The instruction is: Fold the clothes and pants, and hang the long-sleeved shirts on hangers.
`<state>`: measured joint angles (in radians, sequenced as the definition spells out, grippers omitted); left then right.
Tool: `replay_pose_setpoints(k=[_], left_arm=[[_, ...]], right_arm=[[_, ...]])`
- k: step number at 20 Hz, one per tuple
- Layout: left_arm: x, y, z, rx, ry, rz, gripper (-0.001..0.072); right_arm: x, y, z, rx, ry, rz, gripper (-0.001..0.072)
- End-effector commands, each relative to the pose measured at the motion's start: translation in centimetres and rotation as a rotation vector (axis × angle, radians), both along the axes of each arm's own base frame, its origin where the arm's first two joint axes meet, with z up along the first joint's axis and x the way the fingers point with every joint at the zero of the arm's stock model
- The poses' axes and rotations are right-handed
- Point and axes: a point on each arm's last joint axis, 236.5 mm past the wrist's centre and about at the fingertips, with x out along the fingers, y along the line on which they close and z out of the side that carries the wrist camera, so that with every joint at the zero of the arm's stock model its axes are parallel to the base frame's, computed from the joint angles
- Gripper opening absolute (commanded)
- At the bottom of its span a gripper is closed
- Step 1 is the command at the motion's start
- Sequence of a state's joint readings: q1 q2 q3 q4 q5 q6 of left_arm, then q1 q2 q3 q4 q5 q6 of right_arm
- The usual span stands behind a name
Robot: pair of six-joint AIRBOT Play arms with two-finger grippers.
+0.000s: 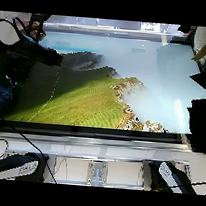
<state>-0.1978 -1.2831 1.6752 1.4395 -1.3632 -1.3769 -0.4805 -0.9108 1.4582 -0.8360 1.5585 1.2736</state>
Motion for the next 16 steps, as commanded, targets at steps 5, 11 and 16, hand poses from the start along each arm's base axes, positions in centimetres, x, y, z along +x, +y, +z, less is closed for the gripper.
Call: replay_pose_setpoints(k=[5,11,16], left_arm=[[0.0,0.0,0.0,0.001,0.0,0.0,0.0021],[0.0,0.0,0.0,0.0,0.0,0.0,0.0022],[2.3,2.5,-0.6,0.107,-0.054,0.047,0.0028]], right_arm=[[0.0,0.1,0.1,-0.001,-0.002,0.001,0.0052],[0.2,-0.2,0.1,-0.013,-0.013,-0.001,0.0052],[1.9,-1.2,1.5,-0.016,-0.096,-0.059,0.0052]])
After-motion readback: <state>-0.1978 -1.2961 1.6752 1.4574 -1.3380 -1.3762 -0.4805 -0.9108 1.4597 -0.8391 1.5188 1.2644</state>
